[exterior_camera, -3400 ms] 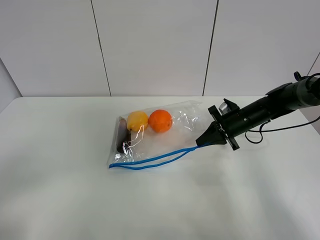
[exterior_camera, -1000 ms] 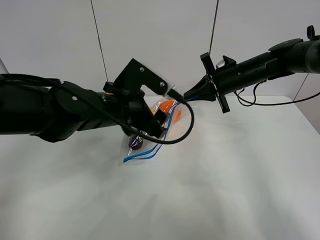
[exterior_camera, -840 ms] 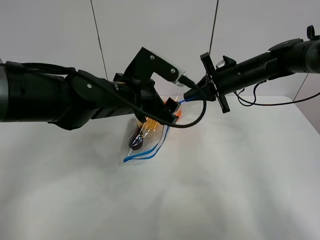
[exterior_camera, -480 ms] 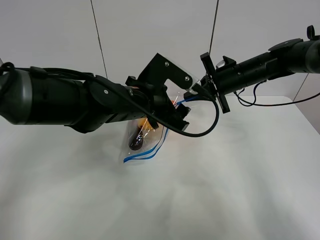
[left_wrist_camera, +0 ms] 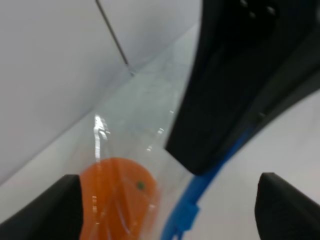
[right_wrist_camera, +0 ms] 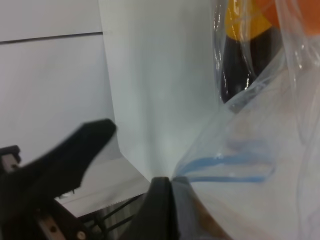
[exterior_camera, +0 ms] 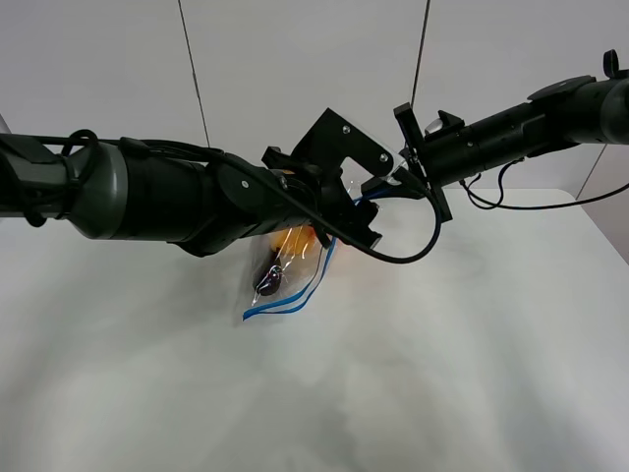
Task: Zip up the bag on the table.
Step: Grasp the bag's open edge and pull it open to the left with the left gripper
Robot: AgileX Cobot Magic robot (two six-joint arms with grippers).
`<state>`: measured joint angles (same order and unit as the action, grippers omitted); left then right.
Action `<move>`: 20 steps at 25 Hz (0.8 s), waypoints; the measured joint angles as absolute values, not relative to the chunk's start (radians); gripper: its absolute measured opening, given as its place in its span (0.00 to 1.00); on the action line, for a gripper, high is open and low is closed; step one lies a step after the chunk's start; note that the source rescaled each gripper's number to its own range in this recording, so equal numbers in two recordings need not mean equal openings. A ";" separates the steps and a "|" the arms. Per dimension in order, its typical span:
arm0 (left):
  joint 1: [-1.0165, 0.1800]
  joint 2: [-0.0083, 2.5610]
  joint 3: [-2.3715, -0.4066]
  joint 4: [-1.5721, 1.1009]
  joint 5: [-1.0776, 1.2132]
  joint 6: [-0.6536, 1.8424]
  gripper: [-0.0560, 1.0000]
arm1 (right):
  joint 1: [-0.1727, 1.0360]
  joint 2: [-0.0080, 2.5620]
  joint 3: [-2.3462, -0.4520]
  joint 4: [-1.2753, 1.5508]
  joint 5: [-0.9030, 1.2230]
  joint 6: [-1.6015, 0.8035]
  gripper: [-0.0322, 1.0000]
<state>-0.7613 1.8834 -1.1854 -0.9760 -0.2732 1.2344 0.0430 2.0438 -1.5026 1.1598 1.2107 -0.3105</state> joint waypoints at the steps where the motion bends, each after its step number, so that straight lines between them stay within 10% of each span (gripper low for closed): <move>1: -0.761 1.884 -1.185 -0.976 -0.262 1.234 0.84 | 0.043 2.044 -1.503 1.160 1.211 -0.310 0.03; 20: -0.761 1.888 -1.185 -0.950 -0.246 1.237 0.46 | 0.043 2.044 -1.503 1.160 1.211 -0.310 0.03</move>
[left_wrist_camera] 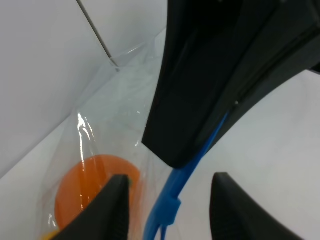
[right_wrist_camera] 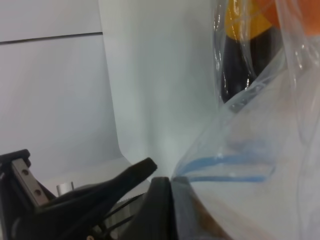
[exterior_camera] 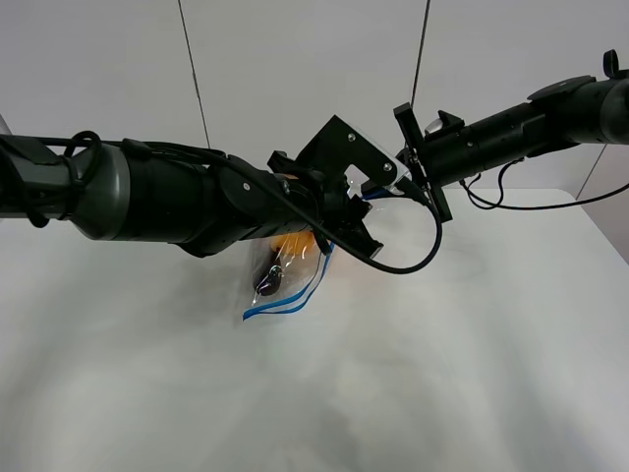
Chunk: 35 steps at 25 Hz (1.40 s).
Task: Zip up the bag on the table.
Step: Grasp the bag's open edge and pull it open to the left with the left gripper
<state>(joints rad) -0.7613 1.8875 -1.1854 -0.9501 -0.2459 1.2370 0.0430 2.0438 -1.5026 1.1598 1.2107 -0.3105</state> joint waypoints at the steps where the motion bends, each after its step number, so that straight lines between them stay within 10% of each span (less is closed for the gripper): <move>1: -0.761 1.890 -1.186 -0.950 -0.247 1.237 0.45 | 0.043 2.044 -1.503 1.160 1.211 -0.310 0.03; 15: -0.761 1.921 -1.192 -0.932 -0.293 1.230 0.42 | 0.043 2.044 -1.503 1.161 1.211 -0.310 0.03; 23: -0.761 1.921 -1.192 -0.932 -0.292 1.229 0.06 | 0.043 2.044 -1.503 1.168 1.204 -0.310 0.03; 35: -0.755 1.921 -1.200 -0.931 -0.317 1.229 0.05 | 0.043 2.048 -1.535 1.218 1.209 -0.333 0.03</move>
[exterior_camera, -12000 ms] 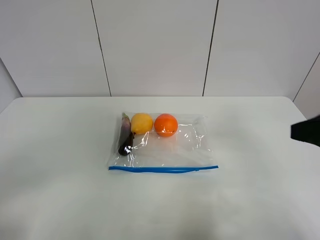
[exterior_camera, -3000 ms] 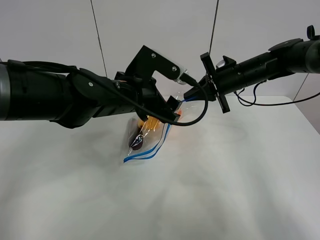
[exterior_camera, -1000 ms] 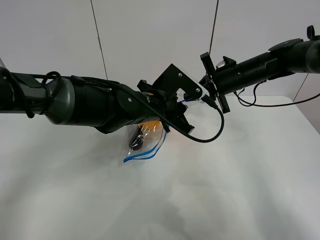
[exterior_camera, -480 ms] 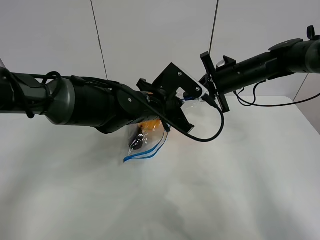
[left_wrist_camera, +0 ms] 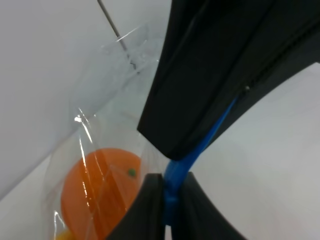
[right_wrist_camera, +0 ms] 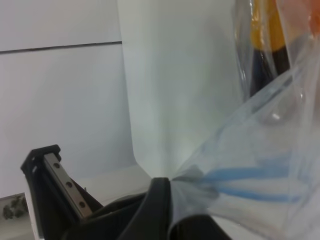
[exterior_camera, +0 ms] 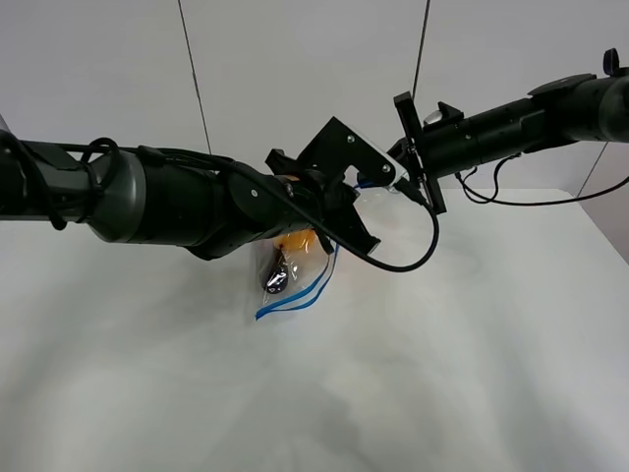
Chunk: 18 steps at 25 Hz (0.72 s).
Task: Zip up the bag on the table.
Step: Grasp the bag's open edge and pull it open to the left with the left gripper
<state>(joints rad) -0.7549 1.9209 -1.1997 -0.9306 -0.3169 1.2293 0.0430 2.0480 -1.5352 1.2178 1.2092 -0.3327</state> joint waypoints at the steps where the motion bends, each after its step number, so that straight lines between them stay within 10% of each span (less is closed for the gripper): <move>1: -0.750 1.921 -1.201 -0.930 -0.320 1.229 0.05 | 0.043 2.049 -1.552 1.218 1.214 -0.333 0.03; 18: -0.710 1.915 -1.204 -1.079 -0.321 1.333 0.05 | 0.051 2.058 -1.841 1.203 1.229 -0.261 0.03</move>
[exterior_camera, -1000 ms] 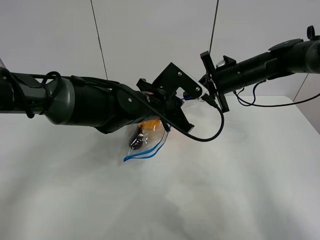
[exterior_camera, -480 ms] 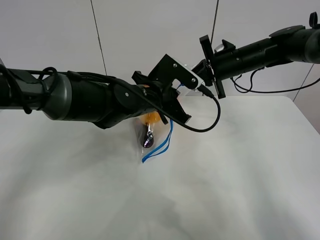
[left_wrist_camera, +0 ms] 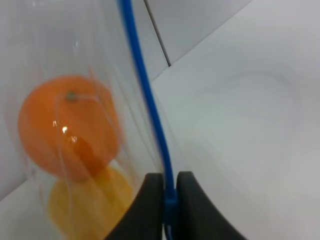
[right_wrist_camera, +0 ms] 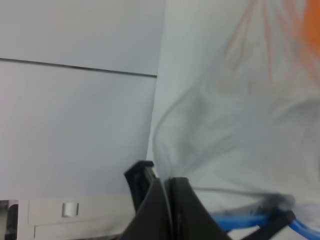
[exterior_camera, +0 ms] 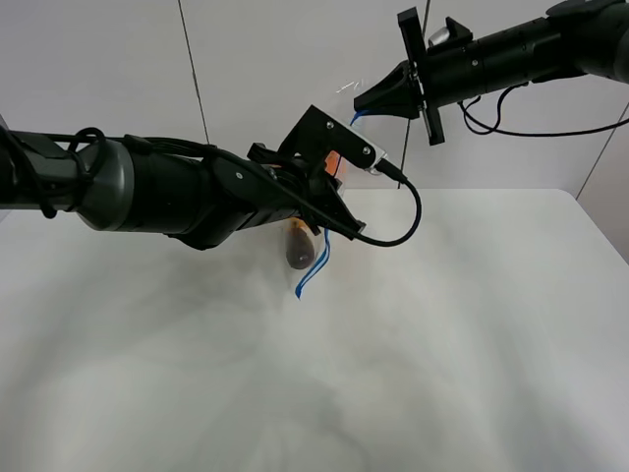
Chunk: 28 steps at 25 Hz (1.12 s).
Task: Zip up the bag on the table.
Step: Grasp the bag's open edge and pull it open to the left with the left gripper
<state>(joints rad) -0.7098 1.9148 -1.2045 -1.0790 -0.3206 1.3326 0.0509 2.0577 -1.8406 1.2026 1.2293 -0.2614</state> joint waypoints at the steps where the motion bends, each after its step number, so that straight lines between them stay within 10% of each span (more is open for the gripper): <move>1: -0.706 1.914 -1.204 -1.096 -0.319 1.357 0.05 | 0.051 2.059 -1.856 1.202 1.229 -0.258 0.03; 28: -0.383 1.911 -1.201 -1.459 -0.226 1.840 0.05 | -0.007 2.059 -1.960 1.218 1.224 -0.220 0.03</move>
<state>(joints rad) -0.3832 1.9115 -1.2008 -1.4589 -0.2261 1.8400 -0.0066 2.0587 -1.9596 1.2180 1.2236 -0.2201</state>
